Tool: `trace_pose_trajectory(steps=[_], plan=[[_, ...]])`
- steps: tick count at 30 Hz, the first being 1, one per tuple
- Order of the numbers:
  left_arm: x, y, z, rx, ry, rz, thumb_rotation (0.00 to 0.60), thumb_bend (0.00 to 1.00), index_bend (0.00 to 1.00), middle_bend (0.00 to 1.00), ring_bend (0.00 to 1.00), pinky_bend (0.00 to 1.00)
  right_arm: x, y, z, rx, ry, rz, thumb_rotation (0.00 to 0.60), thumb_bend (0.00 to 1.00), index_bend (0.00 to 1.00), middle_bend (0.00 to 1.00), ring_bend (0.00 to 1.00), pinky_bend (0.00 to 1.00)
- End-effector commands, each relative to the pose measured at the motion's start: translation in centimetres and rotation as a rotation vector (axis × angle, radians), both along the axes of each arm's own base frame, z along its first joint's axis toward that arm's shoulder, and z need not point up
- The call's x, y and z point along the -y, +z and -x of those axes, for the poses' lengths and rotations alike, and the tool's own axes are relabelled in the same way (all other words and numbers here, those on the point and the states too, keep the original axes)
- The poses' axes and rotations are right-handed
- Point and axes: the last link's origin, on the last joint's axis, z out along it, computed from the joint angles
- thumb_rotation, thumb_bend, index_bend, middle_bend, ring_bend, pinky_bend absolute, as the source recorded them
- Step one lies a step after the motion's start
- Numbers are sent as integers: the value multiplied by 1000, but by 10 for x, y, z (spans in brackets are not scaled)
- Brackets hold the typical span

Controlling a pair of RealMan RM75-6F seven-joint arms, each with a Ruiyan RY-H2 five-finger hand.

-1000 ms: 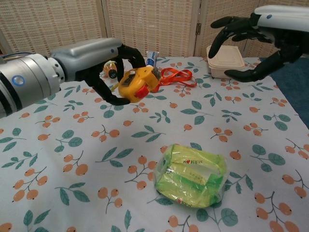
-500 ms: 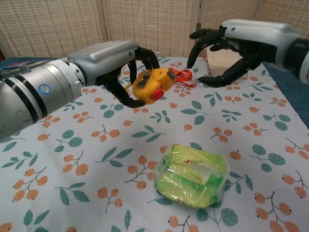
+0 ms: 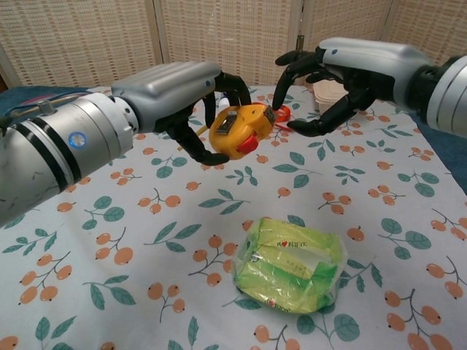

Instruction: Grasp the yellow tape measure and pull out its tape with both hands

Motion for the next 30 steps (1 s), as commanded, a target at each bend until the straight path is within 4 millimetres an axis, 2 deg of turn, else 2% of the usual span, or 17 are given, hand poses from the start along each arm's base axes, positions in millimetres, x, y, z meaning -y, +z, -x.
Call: trace_pose_trajectory(steps=[1, 14, 23, 30], plan=[[1, 0, -1, -1, -4, -1, 600, 340, 597, 585, 481, 114, 0, -1, 0, -1, 0, 0, 600, 408, 447, 0, 0, 0], [2, -2, -4, -12, 2, -10, 600, 340, 597, 587, 480, 110, 0, -6, -4, -3, 4, -18, 600, 407, 465, 3, 0, 0], [-2, -4, 0, -27, 20, -12, 600, 340, 597, 587, 481, 105, 1, -6, -2, -5, -10, -11, 600, 408, 624, 62, 19, 0], [-5, -8, 2, -38, 28, -8, 600, 340, 596, 587, 480, 98, 2, -11, -1, -13, -13, -17, 600, 408, 638, 68, 23, 0]])
